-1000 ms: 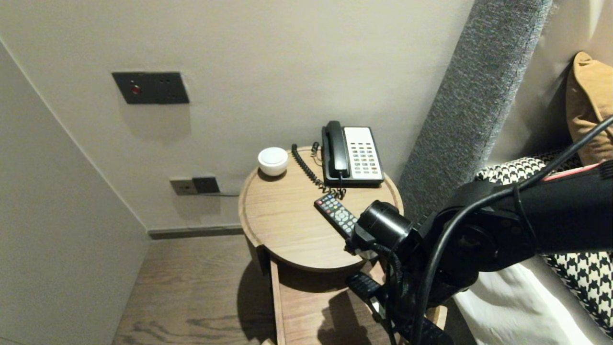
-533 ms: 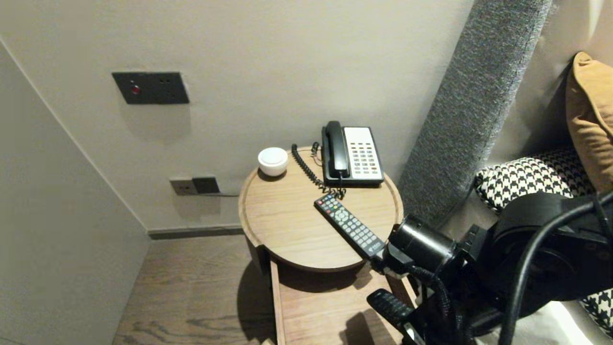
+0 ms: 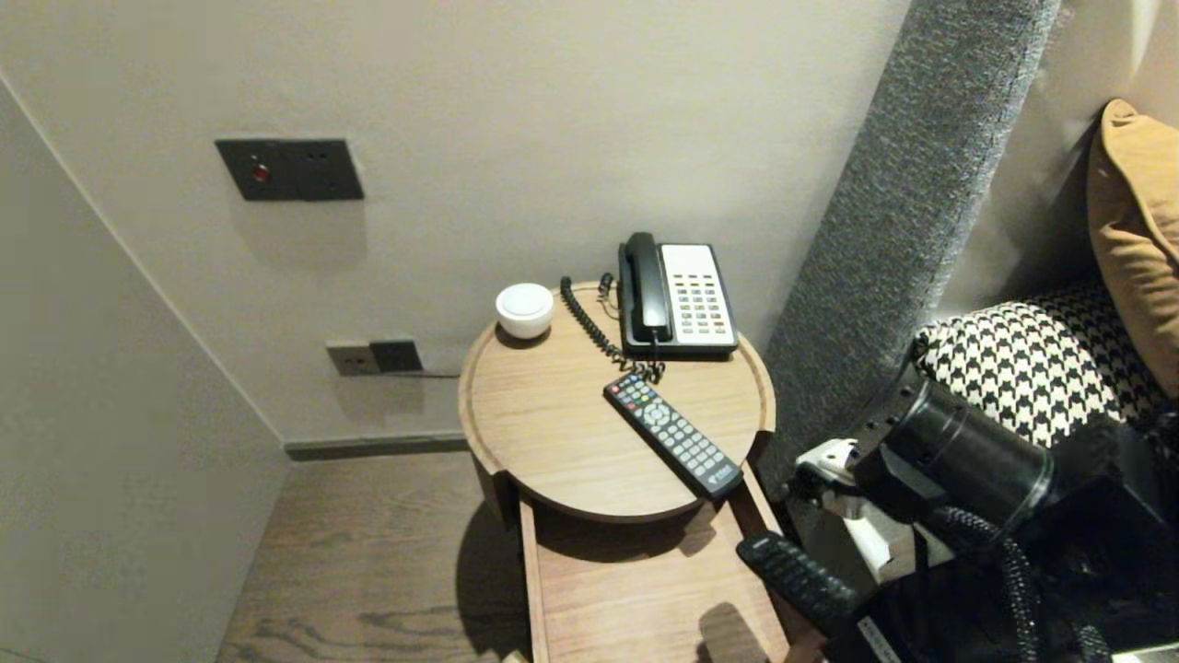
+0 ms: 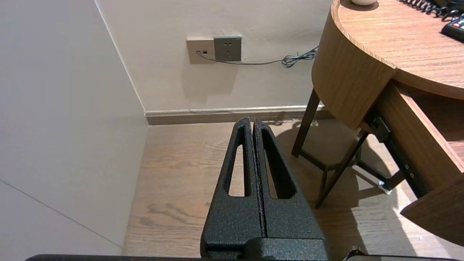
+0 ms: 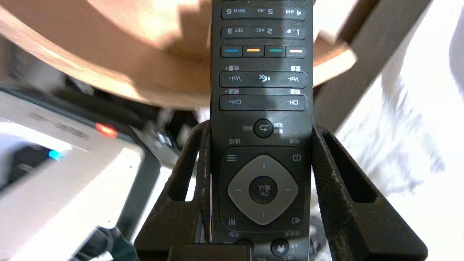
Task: Take the remote control out of the drawer one by one and place them on the table
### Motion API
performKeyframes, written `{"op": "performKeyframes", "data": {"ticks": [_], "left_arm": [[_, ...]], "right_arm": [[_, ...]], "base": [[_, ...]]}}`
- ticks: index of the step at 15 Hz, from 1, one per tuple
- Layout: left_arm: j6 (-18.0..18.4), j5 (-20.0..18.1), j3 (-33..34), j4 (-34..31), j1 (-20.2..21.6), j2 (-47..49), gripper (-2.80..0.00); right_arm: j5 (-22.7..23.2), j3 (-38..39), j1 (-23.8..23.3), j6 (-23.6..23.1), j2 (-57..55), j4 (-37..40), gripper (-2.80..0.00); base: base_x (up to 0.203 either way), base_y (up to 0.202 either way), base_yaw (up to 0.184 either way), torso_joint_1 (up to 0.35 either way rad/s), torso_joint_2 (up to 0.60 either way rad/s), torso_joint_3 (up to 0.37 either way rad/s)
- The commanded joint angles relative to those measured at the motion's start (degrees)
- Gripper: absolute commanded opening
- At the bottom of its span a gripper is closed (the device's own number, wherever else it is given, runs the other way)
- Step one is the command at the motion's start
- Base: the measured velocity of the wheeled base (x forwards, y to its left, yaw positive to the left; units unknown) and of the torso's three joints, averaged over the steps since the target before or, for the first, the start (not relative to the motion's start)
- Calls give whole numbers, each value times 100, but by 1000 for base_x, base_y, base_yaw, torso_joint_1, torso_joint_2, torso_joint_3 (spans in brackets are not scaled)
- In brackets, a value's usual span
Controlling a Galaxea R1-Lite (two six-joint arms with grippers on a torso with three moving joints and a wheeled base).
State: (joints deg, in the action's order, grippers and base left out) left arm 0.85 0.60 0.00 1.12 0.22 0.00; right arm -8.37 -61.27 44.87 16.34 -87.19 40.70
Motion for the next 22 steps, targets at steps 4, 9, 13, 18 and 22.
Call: {"op": "performKeyframes", "data": {"ticks": [4,9,13,18,22], "left_arm": [[3,2,0,2,4,0,-280],[3,2,0,2,4,0,-280],[3,2,0,2,4,0,-280],[3,2,0,2,4,0,-280],[3,2,0,2,4,0,-280]], "right_arm": [[-6,-940,209,10,172,283,-280],[-9,-1815,295,19,-396,307,-280],[-15,-2482,275,2,-1007,308,-280],[-23,-3152,221,-59,-1803,296,-280],[-17,-3938,150,-162,-2579,308,-280]], "base": [[0,0,0,0,0,0],[0,0,0,0,0,0],[0,0,0,0,0,0],[0,0,0,0,0,0],[0,0,0,0,0,0]]}}
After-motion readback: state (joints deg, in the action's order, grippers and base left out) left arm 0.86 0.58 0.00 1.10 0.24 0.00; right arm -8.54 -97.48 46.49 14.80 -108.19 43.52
